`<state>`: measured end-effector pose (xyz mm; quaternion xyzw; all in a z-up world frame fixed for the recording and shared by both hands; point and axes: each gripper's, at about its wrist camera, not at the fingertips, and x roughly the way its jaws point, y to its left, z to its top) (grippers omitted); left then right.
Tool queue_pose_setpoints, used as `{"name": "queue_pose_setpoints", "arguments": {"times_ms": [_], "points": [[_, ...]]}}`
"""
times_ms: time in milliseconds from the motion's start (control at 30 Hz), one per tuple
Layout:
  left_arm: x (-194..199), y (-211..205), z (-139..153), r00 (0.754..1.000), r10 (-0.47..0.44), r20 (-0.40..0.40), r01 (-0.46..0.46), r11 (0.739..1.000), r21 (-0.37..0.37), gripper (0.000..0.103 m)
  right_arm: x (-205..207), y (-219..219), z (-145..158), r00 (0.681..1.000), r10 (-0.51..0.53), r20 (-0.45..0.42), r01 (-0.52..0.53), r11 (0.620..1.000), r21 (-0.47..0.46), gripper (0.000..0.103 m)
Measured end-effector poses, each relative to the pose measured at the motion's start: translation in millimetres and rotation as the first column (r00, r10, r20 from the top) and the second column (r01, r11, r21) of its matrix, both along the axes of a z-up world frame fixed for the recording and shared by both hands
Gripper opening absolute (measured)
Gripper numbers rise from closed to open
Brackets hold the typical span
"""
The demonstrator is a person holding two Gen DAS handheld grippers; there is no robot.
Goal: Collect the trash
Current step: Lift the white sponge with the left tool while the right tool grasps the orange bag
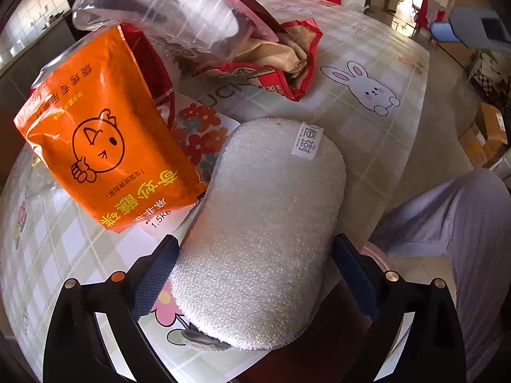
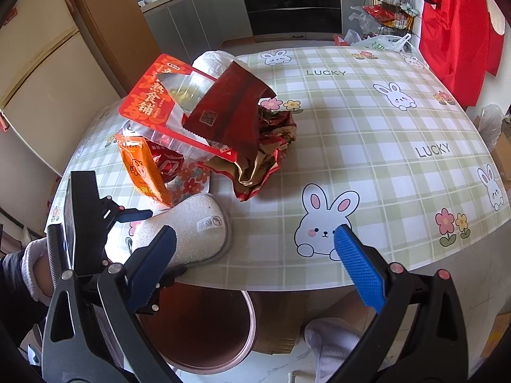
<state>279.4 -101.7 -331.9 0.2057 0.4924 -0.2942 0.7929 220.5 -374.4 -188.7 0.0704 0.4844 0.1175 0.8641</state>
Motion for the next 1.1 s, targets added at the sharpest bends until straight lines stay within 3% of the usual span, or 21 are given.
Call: {"name": "queue_pose_setpoints", "arguments": {"times_ms": [200, 367, 500, 633, 867, 1100], "points": [[-12.3, 3.4, 4.6, 1.000, -0.014, 0.015, 0.014, 1.000, 0.014, 0.089, 0.0, -1.2, -1.1, 1.000, -0.014, -0.001, 0.014, 1.000, -0.005, 0.098], [-30.2, 16.9, 11.0, 1.000, -0.008, 0.008, 0.008, 0.999, -0.034, 0.086, -1.1, -0.6, -2.6, 1.000, -0.019, -0.006, 0.019, 1.000, 0.004, 0.097], [-42.1, 41.6, 19.5, 0.996, 0.090, 0.006, -0.089, 0.988, -0.124, 0.085, -3.1, 2.1, -5.1, 1.000, -0.014, -0.004, 0.014, 1.000, -0.001, 0.097], [-56.1, 72.4, 31.6, 0.983, 0.185, 0.006, -0.180, 0.960, -0.213, 0.085, -3.6, 6.8, -8.5, 1.000, 0.000, -0.009, 0.000, 1.000, 0.011, 0.097], [-80.0, 118.5, 56.6, 0.962, 0.271, 0.042, -0.249, 0.928, -0.277, 0.085, -5.4, 35.6, -8.2, 0.995, 0.090, 0.047, -0.089, 0.996, -0.011, 0.097], [-79.2, 174.8, 83.9, 0.892, 0.448, 0.056, -0.400, 0.843, -0.359, 0.085, 2.6, 101.2, -20.1, 0.950, 0.271, 0.154, -0.276, 0.961, 0.011, 0.076]]}}
